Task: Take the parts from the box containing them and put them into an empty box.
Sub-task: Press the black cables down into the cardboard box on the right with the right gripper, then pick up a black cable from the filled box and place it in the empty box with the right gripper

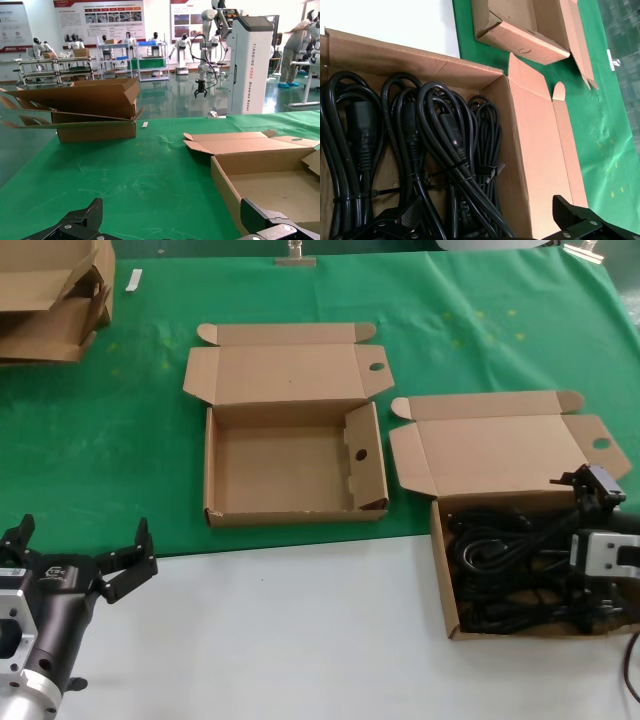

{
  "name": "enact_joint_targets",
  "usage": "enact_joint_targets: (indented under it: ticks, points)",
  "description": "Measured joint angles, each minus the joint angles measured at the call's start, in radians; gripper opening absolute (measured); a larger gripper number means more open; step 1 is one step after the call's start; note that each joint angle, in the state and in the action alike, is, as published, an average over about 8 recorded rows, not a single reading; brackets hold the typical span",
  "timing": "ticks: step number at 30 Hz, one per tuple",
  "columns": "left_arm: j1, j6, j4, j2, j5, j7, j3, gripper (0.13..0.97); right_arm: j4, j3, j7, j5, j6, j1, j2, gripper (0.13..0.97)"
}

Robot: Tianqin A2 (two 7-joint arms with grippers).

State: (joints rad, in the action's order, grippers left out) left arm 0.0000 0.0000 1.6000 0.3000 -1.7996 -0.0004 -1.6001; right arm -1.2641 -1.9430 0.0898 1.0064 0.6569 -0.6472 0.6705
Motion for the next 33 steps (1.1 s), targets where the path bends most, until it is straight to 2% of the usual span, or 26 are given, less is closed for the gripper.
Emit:
enact_joint_targets:
  ticks: [6, 15, 23, 24, 32, 33]
  points:
    - [0.0, 0.0, 0.0, 0.0, 0.0, 0.0, 0.0, 0.966, -0.01, 0.003, -0.014, -0.013, 0.01, 0.003, -0.002, 0.924]
    - [0.0, 0.0, 0.0, 0.0, 0.0, 0.0, 0.0, 0.966, -0.042, 0.012, -0.044, -0.029, 0.031, 0.021, 0.003, 0.817]
    - [0.0, 0.0, 0.0, 0.0, 0.0, 0.0, 0.0, 0.966, -0.051, 0.016, -0.058, -0.039, 0.043, 0.024, 0.004, 0.645]
    - [0.0, 0.0, 0.0, 0.0, 0.0, 0.0, 0.0, 0.966, -0.051, 0.016, -0.058, -0.04, 0.044, 0.023, 0.004, 0.645]
    - [0.0, 0.0, 0.0, 0.0, 0.0, 0.0, 0.0, 0.966, -0.05, 0.016, -0.061, -0.044, 0.052, 0.019, 0.002, 0.433]
    - [0.0, 0.0, 0.0, 0.0, 0.0, 0.0, 0.0, 0.966, -0.052, 0.017, -0.062, -0.045, 0.054, 0.019, 0.003, 0.433]
